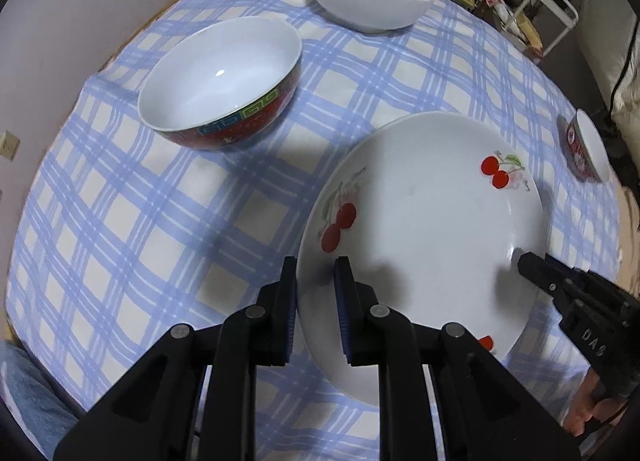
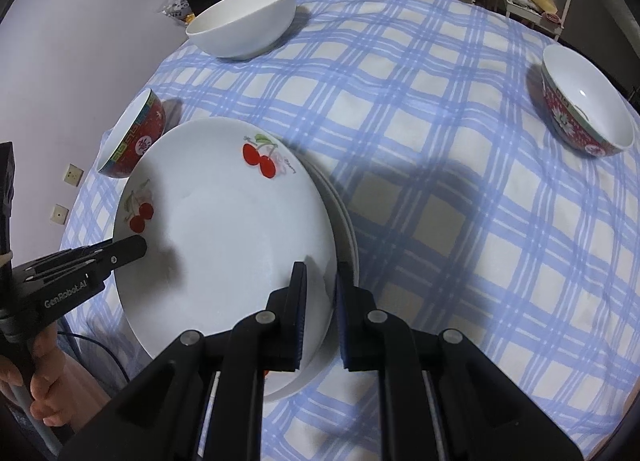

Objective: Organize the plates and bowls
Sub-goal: 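Lift the stacked cherry plates with both tools and carry them across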

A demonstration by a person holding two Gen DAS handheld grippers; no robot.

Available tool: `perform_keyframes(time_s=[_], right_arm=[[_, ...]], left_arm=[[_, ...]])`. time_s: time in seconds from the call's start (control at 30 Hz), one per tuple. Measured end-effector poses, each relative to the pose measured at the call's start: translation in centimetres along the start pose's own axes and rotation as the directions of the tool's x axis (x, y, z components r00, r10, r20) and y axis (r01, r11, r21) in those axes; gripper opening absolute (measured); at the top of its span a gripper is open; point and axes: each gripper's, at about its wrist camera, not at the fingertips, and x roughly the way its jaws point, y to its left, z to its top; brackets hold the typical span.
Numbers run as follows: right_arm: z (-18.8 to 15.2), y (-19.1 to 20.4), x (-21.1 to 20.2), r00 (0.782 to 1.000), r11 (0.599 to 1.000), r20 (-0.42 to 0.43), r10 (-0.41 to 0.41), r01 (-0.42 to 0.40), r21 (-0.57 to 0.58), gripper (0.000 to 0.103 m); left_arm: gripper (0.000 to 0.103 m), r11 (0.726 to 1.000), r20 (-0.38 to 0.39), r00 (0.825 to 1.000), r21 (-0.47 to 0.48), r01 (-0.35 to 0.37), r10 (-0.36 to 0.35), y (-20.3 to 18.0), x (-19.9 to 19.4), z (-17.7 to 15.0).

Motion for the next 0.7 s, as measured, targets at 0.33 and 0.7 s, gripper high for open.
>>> perform_keyframes(time_s=[0.33, 0.7], right_arm=[[-0.7, -0.6, 0.0, 0.999, 0.998, 0.004, 0.049, -0.049, 0.050, 0.016], [-1.4, -0.9, -0.8, 0.999, 0.996, 0.010, 0.053, -0.053, 0.073, 0.016]], left_arm=[[0.018, 0.997, 0.018, 0.998, 0.052, -0.054, 0.053, -0.5, -0.4, -0.6], [0.019, 0.996, 0.019, 0.998, 0.065, -0.058, 0.057, -0.2, -0.9, -1.4]])
